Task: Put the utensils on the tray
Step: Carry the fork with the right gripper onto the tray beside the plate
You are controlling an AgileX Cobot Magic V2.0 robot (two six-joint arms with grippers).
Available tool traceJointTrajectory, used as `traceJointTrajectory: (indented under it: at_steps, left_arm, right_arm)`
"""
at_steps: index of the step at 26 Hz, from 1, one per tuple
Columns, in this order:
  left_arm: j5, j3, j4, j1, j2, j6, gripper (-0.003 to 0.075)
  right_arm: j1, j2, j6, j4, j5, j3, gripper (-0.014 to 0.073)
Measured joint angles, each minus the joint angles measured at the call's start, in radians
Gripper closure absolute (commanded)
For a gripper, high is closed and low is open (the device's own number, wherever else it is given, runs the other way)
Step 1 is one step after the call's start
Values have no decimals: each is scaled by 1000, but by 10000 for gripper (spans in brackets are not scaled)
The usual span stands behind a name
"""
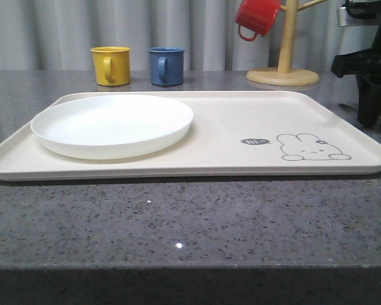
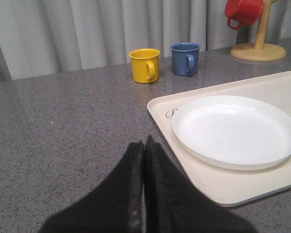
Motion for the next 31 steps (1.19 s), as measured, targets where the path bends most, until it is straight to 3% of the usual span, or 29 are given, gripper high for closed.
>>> traceJointTrajectory:
  at_steps: [2, 4, 10, 17, 23, 31]
  left_arm:
    - [0, 0, 0, 0, 0, 0, 738]
    - [0, 0, 0, 0, 0, 0, 738]
    - [0, 0, 0, 0, 0, 0, 738]
    - [0, 0, 0, 0, 0, 0, 738]
    - [0, 0, 0, 0, 0, 0, 738]
    - [0, 0, 0, 2, 0, 0, 738]
  right_arm:
    - [2, 2, 0, -2, 0, -3, 553]
    - [2, 2, 0, -9, 0, -4, 600]
    - [2, -5, 4, -20, 10, -5, 598]
    - [22, -111, 134, -115, 194, -92, 598]
    - [169, -148, 224, -124, 298, -201, 598]
    - [435, -123, 356, -122, 239, -218, 598]
